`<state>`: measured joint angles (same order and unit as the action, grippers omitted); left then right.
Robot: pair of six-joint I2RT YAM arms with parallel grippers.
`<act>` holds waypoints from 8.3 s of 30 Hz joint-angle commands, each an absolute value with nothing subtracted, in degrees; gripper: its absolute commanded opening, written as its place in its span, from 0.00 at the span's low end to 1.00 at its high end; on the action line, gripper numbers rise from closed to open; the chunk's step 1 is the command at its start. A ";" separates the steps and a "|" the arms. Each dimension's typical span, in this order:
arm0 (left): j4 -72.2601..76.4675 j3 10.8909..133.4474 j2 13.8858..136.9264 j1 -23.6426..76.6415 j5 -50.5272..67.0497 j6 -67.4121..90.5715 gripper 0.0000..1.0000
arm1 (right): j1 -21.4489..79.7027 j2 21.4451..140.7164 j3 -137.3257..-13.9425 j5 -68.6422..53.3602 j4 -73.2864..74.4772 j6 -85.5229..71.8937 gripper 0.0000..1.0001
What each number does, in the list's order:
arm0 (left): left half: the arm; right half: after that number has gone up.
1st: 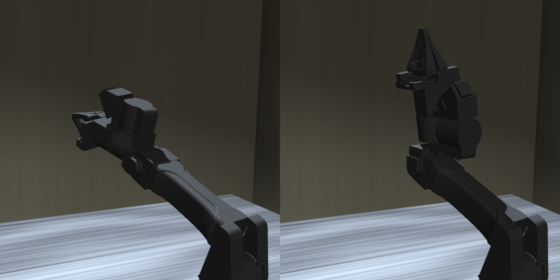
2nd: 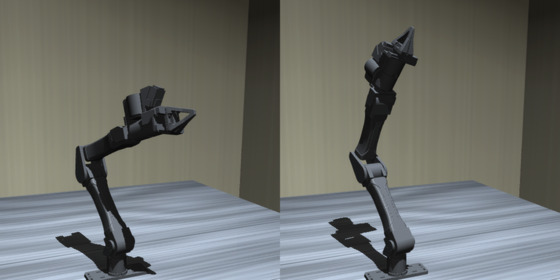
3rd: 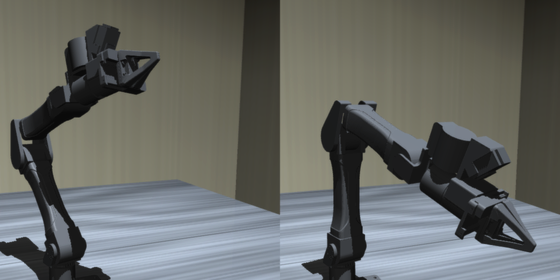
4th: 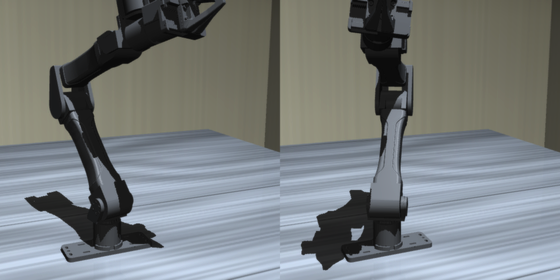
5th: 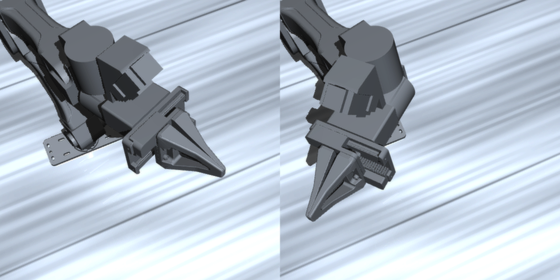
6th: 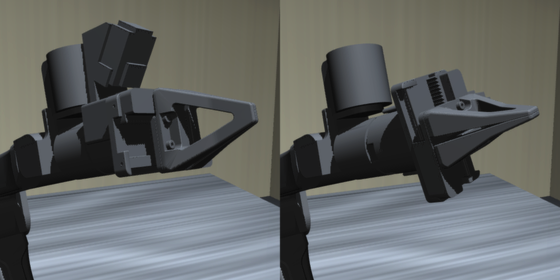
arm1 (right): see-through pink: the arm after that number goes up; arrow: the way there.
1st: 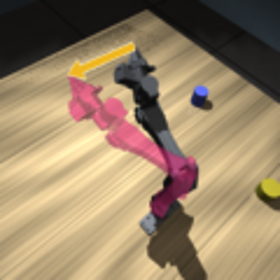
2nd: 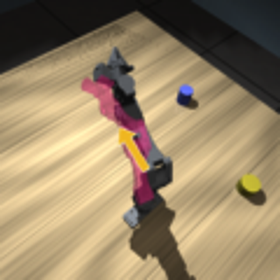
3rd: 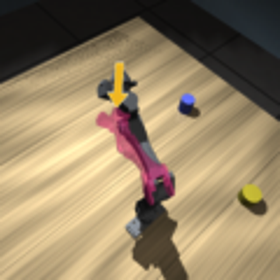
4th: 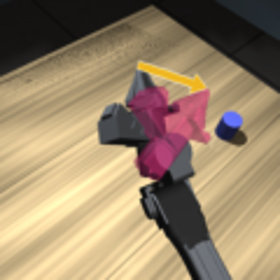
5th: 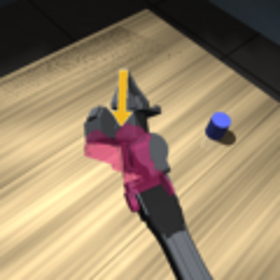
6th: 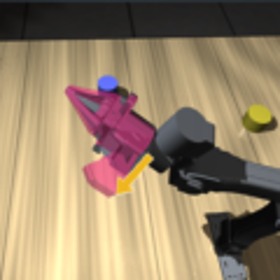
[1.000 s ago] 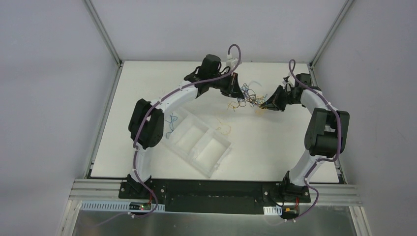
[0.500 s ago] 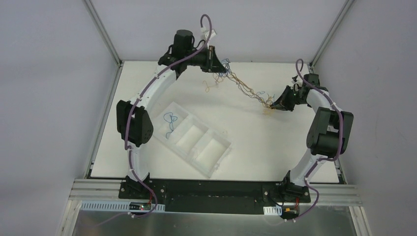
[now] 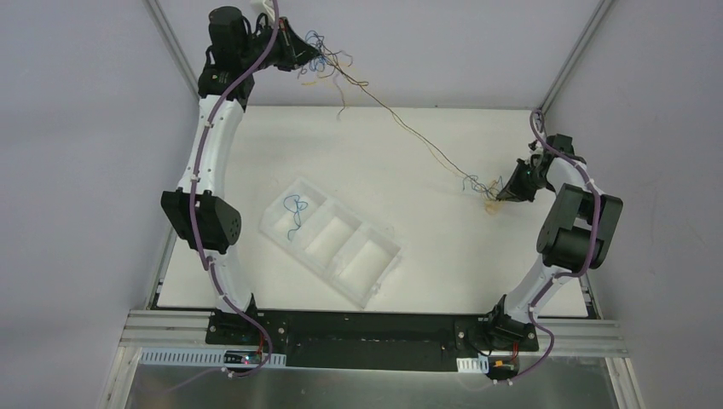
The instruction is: Untangle the cables
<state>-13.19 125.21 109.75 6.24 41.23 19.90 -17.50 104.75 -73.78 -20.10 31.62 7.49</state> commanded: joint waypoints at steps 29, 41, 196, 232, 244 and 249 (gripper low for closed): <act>6.01 107.83 117.88 30.35 55.80 37.24 0.00 | 2.13 91.06 -77.42 -54.84 19.79 -5.71 0.91; 9.59 104.69 115.96 30.34 57.74 41.18 0.01 | 5.71 93.92 -70.60 -56.50 3.20 -12.36 0.01; -8.32 101.93 111.05 34.98 57.29 12.21 0.41 | 11.22 83.99 -70.98 -49.43 35.60 11.00 0.00; -9.14 109.67 104.09 32.29 47.13 11.45 0.00 | 7.88 86.17 -67.42 -31.11 33.35 16.41 0.00; -3.89 129.55 102.21 24.98 46.21 23.85 0.00 | 7.45 94.81 -63.24 -9.32 27.06 21.89 0.00; -3.09 133.67 101.51 23.65 45.60 24.21 0.00 | 5.49 99.54 -64.73 -8.20 27.79 22.30 0.12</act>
